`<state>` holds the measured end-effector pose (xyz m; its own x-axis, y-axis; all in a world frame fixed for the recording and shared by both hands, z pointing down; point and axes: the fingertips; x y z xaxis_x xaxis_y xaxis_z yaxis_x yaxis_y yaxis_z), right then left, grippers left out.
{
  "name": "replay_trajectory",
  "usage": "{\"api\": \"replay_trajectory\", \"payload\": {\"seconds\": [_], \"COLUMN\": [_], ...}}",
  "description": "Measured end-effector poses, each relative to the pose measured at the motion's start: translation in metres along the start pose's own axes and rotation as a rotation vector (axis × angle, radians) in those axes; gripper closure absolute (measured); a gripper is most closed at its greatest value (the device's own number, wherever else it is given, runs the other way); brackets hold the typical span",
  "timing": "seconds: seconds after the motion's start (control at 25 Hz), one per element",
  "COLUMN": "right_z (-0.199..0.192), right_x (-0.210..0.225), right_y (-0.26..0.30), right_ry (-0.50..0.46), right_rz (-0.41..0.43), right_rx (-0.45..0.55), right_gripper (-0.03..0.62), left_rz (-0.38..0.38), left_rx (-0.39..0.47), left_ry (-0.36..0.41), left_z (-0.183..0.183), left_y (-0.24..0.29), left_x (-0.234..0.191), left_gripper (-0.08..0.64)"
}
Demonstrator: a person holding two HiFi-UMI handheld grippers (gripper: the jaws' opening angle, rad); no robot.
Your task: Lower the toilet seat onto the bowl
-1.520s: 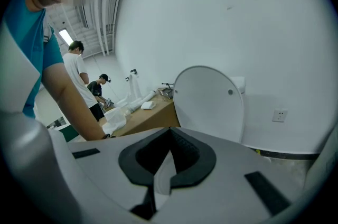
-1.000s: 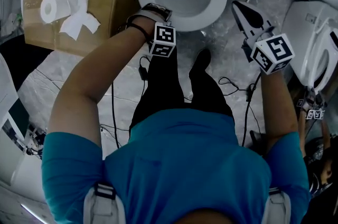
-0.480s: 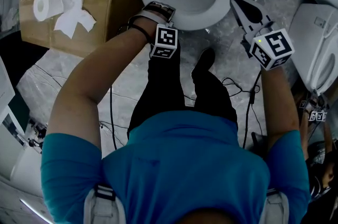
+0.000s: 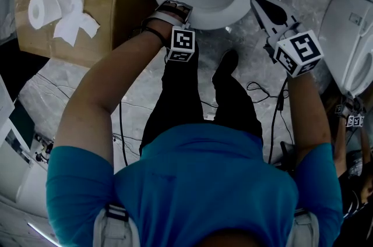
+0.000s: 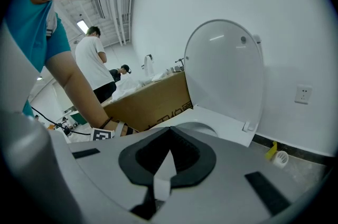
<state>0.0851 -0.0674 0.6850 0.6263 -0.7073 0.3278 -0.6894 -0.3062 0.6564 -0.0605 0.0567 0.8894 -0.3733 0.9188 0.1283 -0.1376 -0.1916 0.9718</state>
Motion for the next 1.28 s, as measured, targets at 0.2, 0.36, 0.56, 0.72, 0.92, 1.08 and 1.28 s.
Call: {"api": "replay_trajectory", "payload": {"seconds": [0.2, 0.36, 0.56, 0.72, 0.92, 1.08, 1.28], "right_z": [-0.006, -0.010, -0.014, -0.015, -0.021, -0.026, -0.027], "right_x": [0.000, 0.003, 0.003, 0.001, -0.001, -0.002, -0.003], "right_y": [0.007, 0.012, 0.020, 0.025, 0.028, 0.029, 0.030], "right_ry": [0.001, 0.007, 0.009, 0.007, 0.009, 0.015, 0.020], "right_rz": [-0.003, -0.007, -0.006, -0.005, -0.006, -0.009, -0.005], "right_rx": [-0.003, -0.002, -0.006, -0.006, -0.018, -0.024, -0.020], "right_gripper": [0.600, 0.600, 0.600, 0.600, 0.600, 0.600, 0.600], "left_rz": [0.015, 0.023, 0.032, 0.038, 0.048, 0.043, 0.021], "left_rx": [0.004, 0.004, 0.006, 0.006, 0.000, 0.000, 0.002], "left_ry": [-0.001, 0.001, 0.001, 0.004, 0.003, 0.006, 0.014], "left_z": [0.002, 0.005, 0.007, 0.008, 0.010, 0.011, 0.012], "left_y": [0.012, 0.023, 0.033, 0.041, 0.052, 0.057, 0.060], "left_x": [0.002, 0.003, 0.004, 0.006, 0.006, 0.008, 0.008], "left_gripper": [0.325, 0.322, 0.321, 0.318, 0.316, 0.314, 0.313]}}
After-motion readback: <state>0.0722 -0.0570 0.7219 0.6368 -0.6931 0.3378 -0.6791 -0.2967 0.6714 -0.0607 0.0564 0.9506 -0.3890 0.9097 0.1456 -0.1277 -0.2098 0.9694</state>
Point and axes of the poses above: the fingertips, and each gripper's own axes: y forward along the fingers, x to its right, z out of its top, and after that the axes turned 13 degrees about -x, right-handed
